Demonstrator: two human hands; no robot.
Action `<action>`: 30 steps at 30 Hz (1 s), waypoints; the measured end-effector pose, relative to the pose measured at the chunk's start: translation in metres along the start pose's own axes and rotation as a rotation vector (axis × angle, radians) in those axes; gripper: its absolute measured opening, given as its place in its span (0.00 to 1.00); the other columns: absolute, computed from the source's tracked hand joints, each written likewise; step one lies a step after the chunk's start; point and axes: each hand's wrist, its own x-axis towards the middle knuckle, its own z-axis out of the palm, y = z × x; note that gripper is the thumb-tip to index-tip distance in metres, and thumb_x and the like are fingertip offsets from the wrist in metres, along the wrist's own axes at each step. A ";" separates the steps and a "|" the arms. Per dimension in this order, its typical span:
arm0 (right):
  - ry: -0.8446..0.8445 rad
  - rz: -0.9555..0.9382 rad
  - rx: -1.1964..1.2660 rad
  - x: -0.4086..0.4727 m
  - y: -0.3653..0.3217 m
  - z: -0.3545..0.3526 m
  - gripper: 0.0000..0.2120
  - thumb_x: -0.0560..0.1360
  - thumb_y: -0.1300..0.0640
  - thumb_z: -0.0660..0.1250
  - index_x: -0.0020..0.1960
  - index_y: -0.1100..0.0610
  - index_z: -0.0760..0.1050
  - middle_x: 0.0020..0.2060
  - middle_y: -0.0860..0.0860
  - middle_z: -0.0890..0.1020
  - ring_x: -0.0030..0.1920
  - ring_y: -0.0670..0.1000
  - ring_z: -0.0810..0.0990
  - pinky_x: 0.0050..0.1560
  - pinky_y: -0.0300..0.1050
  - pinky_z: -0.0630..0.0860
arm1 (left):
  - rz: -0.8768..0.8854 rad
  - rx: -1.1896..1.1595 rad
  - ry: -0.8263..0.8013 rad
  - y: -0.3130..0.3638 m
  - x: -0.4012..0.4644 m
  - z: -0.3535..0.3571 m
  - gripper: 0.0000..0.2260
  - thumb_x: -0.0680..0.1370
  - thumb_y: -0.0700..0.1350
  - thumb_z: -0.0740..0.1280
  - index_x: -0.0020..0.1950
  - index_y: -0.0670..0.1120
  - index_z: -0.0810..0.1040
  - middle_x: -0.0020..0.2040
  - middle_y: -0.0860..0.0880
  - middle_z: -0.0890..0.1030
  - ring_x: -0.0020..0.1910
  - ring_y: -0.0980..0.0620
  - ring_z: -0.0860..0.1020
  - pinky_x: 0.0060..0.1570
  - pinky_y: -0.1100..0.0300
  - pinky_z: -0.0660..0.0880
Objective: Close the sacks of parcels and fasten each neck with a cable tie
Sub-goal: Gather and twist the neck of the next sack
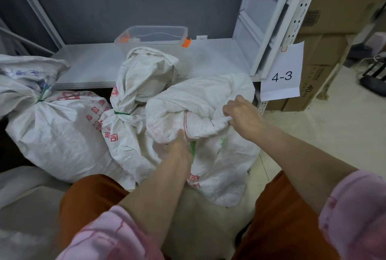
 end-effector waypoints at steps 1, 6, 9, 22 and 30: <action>0.000 -0.004 0.011 -0.003 0.002 -0.001 0.10 0.66 0.74 0.65 0.41 0.61 0.75 0.37 0.54 0.75 0.44 0.52 0.66 0.37 0.44 0.59 | 0.015 -0.005 0.009 -0.002 0.007 -0.001 0.24 0.78 0.51 0.66 0.71 0.42 0.67 0.61 0.47 0.76 0.44 0.50 0.77 0.36 0.59 0.74; -0.035 -0.082 -0.073 -0.015 0.017 -0.006 0.19 0.47 0.77 0.72 0.29 0.59 0.72 0.25 0.51 0.72 0.32 0.53 0.70 0.31 0.40 0.57 | -0.054 -0.162 -0.025 0.042 0.018 -0.004 0.23 0.75 0.60 0.66 0.61 0.45 0.76 0.46 0.49 0.81 0.39 0.52 0.79 0.31 0.61 0.75; -0.052 -0.019 -0.071 -0.018 0.021 -0.004 0.13 0.59 0.73 0.71 0.36 0.60 0.74 0.32 0.52 0.75 0.40 0.54 0.71 0.35 0.43 0.57 | -0.017 -0.343 -0.144 0.072 0.012 -0.008 0.24 0.80 0.61 0.55 0.68 0.48 0.71 0.67 0.46 0.74 0.61 0.48 0.76 0.47 0.56 0.75; -0.075 -0.011 0.022 -0.020 0.006 -0.004 0.08 0.66 0.69 0.70 0.41 0.60 0.75 0.37 0.52 0.77 0.44 0.52 0.68 0.40 0.41 0.57 | -0.134 -0.239 -0.099 0.030 -0.016 0.022 0.09 0.76 0.51 0.68 0.51 0.47 0.80 0.35 0.51 0.83 0.34 0.54 0.79 0.28 0.65 0.74; -0.100 -0.036 -0.070 -0.022 -0.012 -0.012 0.24 0.52 0.70 0.76 0.29 0.53 0.62 0.26 0.51 0.71 0.34 0.55 0.72 0.35 0.43 0.58 | -0.012 -0.243 -0.066 0.082 -0.031 -0.005 0.14 0.82 0.49 0.58 0.39 0.46 0.72 0.21 0.52 0.75 0.22 0.58 0.75 0.19 0.72 0.67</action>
